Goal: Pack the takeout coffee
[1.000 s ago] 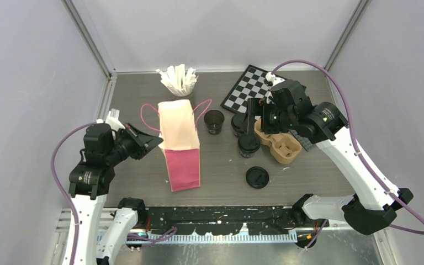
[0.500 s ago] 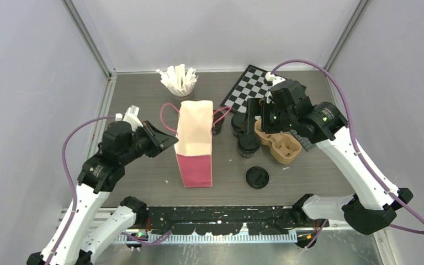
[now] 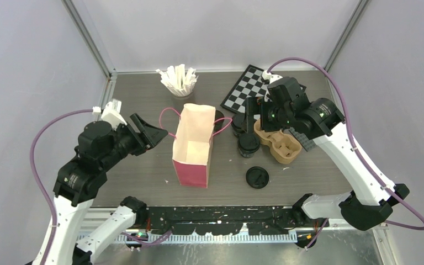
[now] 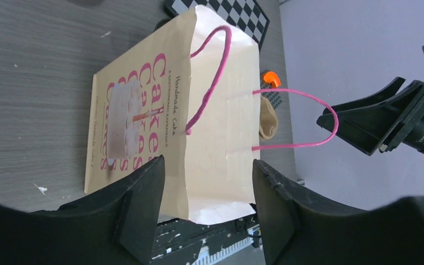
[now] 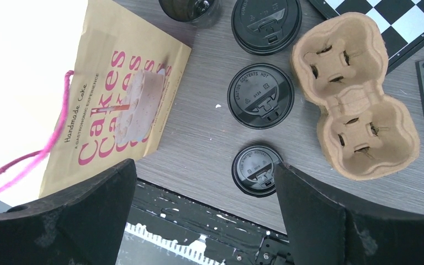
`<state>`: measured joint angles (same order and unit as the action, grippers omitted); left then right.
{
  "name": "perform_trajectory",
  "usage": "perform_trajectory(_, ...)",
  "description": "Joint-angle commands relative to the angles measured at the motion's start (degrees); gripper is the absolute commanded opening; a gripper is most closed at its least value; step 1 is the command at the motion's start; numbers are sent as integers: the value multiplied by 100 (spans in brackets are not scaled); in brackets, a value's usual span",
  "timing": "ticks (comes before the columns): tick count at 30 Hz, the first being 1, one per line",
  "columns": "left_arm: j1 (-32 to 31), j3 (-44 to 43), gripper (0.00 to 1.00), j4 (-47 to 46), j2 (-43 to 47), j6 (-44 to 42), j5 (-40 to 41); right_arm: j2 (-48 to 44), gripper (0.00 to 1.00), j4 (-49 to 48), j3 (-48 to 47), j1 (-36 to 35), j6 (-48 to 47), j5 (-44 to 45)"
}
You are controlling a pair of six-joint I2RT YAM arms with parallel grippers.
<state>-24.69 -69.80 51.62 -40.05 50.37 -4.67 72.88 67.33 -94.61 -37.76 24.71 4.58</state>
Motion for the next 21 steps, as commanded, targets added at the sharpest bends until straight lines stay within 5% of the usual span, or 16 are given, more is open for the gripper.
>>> perform_trajectory(1,-11,-666,62,536,-388,-1119,171,15,98,-409,66,46,-86,35)
perform_trajectory(5,-15,-1104,68,1104,-723,-1951,423,287,98,-523,91,79,130,214)
perform_trajectory(21,-18,-838,88,1154,-276,-1878,151,1097,100,-1654,382,911,-876,467)
